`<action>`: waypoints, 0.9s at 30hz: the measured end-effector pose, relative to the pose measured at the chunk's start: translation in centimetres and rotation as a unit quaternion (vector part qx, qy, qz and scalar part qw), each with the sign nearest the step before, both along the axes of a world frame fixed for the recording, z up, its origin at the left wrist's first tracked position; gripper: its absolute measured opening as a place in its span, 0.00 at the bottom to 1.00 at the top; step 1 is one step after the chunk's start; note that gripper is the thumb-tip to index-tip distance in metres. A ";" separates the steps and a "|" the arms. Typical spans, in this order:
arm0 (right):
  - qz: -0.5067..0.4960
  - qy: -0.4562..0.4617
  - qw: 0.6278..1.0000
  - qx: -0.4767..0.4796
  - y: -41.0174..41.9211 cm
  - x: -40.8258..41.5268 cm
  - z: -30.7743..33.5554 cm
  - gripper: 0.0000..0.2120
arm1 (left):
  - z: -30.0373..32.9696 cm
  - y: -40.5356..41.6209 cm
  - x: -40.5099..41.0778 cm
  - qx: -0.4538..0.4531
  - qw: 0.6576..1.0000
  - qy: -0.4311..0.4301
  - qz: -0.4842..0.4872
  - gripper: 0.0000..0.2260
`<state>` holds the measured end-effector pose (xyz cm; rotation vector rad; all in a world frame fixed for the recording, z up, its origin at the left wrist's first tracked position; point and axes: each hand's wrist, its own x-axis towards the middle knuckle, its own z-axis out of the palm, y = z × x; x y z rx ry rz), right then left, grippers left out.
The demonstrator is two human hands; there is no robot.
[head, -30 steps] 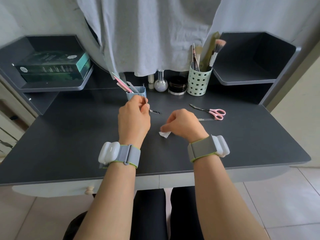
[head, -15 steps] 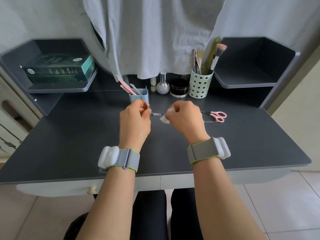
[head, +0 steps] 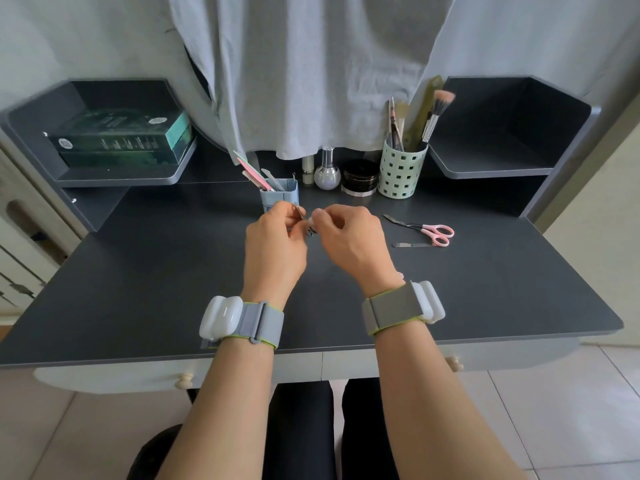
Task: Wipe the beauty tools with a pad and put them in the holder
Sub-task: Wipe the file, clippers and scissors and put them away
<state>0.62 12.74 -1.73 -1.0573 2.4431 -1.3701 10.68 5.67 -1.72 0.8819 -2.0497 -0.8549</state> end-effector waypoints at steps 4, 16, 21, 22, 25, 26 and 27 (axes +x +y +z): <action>0.017 0.005 1.000 -0.011 0.0 -0.3 -0.2 0.07 | 0.0 -0.1 -0.1 -0.014 1.000 -0.001 0.002 0.04; -0.039 0.058 0.997 0.028 0.7 -1.7 -0.9 0.09 | 0.2 0.3 -0.5 0.009 1.000 0.025 -0.011 0.05; -0.060 0.051 0.996 0.028 1.6 -2.6 -1.0 0.09 | 0.4 0.5 -0.9 0.018 0.999 0.041 -0.017 0.05; -0.063 0.051 0.996 0.029 1.7 -2.7 -1.0 0.09 | 0.4 0.5 -1.0 0.019 0.999 0.041 -0.019 0.05; -0.074 0.044 0.996 0.037 1.9 -3.0 -1.1 0.10 | 0.5 0.4 -1.0 0.022 0.999 0.045 -0.022 0.06; -0.078 0.040 0.995 0.041 2.0 -3.2 -1.1 0.10 | 0.5 0.4 -1.0 0.023 0.998 0.047 -0.022 0.06; -0.083 0.036 0.995 0.043 2.2 -3.3 -1.0 0.10 | 0.6 0.3 -1.0 0.024 0.998 0.048 -0.021 0.06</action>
